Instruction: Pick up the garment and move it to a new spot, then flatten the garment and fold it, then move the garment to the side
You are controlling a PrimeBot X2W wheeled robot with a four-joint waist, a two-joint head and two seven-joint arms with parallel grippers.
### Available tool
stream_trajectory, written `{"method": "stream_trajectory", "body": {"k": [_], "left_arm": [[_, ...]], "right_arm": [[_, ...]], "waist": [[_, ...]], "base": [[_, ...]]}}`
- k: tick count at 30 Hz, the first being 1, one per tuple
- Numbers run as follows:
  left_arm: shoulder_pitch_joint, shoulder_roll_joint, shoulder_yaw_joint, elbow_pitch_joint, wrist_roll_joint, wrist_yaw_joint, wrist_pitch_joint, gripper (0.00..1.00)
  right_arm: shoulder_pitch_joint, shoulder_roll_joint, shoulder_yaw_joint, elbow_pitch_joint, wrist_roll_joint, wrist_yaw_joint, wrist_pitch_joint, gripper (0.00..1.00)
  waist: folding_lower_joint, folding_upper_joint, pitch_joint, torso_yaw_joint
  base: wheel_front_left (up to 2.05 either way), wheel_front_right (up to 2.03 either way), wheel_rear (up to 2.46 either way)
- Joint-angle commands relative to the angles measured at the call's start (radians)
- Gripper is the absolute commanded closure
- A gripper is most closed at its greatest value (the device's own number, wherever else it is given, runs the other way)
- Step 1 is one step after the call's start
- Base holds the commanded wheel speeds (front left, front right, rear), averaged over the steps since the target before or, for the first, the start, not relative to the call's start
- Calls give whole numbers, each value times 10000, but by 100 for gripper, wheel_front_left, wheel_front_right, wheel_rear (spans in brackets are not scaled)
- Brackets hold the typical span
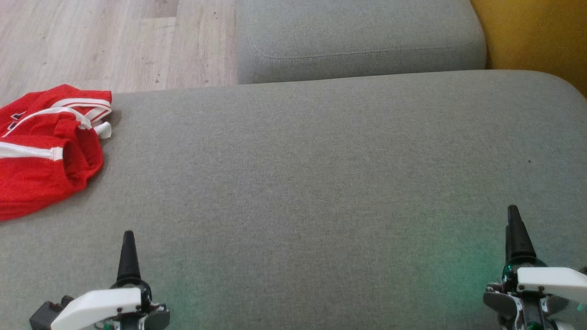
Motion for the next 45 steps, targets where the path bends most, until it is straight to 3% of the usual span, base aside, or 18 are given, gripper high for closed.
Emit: {"method": "stream_trajectory", "body": {"k": [1, 15, 45], "left_arm": [[-220, 52, 16, -437, 269, 16, -132, 0], [-57, 58, -401, -742, 2639, 239, -547, 0], [387, 71, -1089, -605, 6506, 503, -1438, 0]], "right_arm": [[-186, -49, 103, -448, -280, 22, -117, 0], [-9, -59, 560, -828, -2818, 31, -529, 0], [230, -80, 1395, -884, -6979, 50, -1413, 0]], "waist": [[0, 0, -5, 3], [0, 0, -84, 30], [0, 0, -259, 55]], "base": [[0, 0, 0], [0, 0, 0], [0, 0, 0]]}}
